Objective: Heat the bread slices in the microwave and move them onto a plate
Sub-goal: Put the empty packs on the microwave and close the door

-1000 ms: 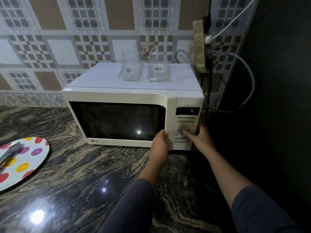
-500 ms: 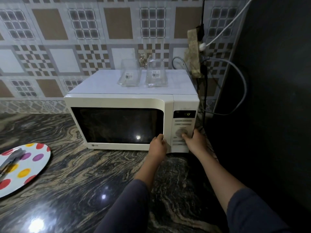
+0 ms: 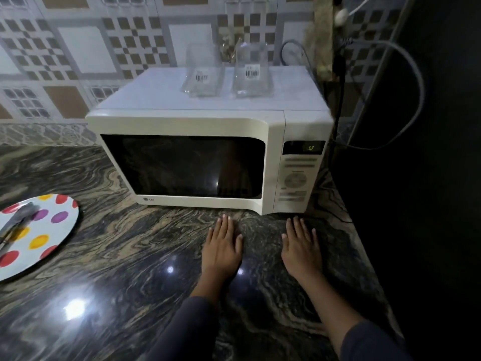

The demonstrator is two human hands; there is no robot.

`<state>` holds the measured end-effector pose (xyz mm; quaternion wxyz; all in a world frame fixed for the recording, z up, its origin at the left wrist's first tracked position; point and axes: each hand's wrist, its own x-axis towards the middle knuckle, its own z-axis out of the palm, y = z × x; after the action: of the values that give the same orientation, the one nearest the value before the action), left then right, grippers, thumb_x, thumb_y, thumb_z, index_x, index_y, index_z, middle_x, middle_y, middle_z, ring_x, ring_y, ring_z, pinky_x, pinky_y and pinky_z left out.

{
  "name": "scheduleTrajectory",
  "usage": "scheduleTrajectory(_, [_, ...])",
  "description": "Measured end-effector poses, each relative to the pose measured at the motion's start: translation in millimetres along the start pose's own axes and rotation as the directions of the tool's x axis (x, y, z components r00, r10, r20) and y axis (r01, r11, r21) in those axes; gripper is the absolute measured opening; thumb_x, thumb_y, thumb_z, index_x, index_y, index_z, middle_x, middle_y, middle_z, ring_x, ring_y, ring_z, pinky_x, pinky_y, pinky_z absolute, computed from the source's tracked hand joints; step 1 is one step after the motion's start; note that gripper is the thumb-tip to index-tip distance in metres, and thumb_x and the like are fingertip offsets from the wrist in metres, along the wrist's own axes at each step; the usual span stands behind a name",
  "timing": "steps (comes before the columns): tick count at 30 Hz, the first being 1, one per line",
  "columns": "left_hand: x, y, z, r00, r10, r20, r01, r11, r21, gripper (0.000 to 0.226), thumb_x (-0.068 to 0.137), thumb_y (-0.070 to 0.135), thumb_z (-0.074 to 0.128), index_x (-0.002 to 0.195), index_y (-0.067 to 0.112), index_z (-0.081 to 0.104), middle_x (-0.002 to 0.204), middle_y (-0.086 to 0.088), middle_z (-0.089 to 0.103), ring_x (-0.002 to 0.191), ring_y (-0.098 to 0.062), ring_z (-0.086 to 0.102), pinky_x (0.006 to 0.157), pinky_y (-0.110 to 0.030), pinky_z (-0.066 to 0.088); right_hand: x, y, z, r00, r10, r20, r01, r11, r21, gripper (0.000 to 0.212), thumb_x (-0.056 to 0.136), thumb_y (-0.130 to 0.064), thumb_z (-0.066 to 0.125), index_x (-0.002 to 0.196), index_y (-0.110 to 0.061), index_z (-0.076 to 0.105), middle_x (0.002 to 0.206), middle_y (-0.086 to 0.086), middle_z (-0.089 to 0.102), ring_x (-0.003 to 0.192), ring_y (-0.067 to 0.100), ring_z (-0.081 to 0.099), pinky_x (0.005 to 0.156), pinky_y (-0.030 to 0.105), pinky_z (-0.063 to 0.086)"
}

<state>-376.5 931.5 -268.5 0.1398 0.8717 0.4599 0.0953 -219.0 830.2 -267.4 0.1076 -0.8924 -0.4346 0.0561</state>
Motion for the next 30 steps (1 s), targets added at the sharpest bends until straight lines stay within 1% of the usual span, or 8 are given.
scheduleTrajectory(3, [5.5, -1.3, 2.1, 0.999, 0.024, 0.024, -0.025, 0.999, 0.043, 0.065, 0.091, 0.045, 0.012, 0.150, 0.016, 0.010, 0.159, -0.002, 0.005, 0.146, -0.014, -0.001, 0.117, -0.031, -0.004, 2.6, 2.1, 1.2, 1.000, -0.016, -0.006, 0.015, 0.999, -0.052, 0.052, 0.101, -0.035, 0.015, 0.150, -0.019, 0.011, 0.159, -0.002, 0.010, 0.147, 0.013, 0.001, 0.119, 0.038, -0.001])
scheduleTrajectory(6, [7.8, -2.2, 3.8, 0.999, 0.026, 0.028, -0.027, 0.999, 0.040, 0.067, 0.089, 0.045, 0.011, 0.150, 0.016, 0.010, 0.159, -0.001, 0.004, 0.146, -0.013, -0.002, 0.117, -0.030, -0.005, 5.1, 3.4, 3.8, 1.000, -0.017, -0.007, 0.016, 0.998, -0.069, 0.052, 0.101, -0.035, 0.015, 0.150, -0.019, 0.012, 0.159, -0.002, 0.010, 0.147, 0.013, 0.002, 0.119, 0.038, 0.000])
scheduleTrajectory(9, [7.1, -1.5, 2.3, 0.999, 0.025, 0.028, -0.026, 0.999, 0.039, 0.065, 0.091, 0.043, 0.012, 0.150, 0.016, 0.009, 0.159, -0.001, 0.002, 0.146, -0.012, -0.003, 0.117, -0.030, -0.005, 5.5, 3.2, 4.1, 1.000, -0.021, -0.001, 0.021, 0.998, -0.064, 0.052, 0.101, -0.035, 0.017, 0.150, -0.020, 0.012, 0.159, -0.002, 0.010, 0.147, 0.013, 0.002, 0.119, 0.038, 0.000])
scheduleTrajectory(13, [8.5, 0.3, -0.3, 0.999, 0.022, 0.030, -0.023, 0.999, 0.034, 0.057, 0.099, 0.038, 0.021, 0.150, 0.016, 0.006, 0.159, -0.001, -0.001, 0.146, -0.012, -0.005, 0.118, -0.031, -0.006, 6.3, 2.6, -0.2, 1.000, -0.023, -0.009, 0.022, 0.999, -0.043, 0.051, 0.100, -0.034, 0.018, 0.150, -0.019, 0.014, 0.159, -0.001, 0.009, 0.147, 0.013, 0.003, 0.119, 0.039, 0.000])
scheduleTrajectory(30, [8.1, -1.6, -0.3, 0.997, 0.031, 0.068, -0.035, 0.998, 0.057, 0.057, 0.100, 0.038, 0.014, 0.149, 0.015, -0.003, 0.158, -0.002, -0.009, 0.145, -0.012, -0.013, 0.117, -0.031, -0.011, 5.7, 2.3, 0.1, 1.000, -0.026, 0.007, 0.027, 0.998, -0.051, 0.052, 0.100, -0.035, 0.015, 0.150, -0.020, 0.009, 0.159, -0.003, 0.005, 0.147, 0.012, -0.001, 0.119, 0.038, -0.001])
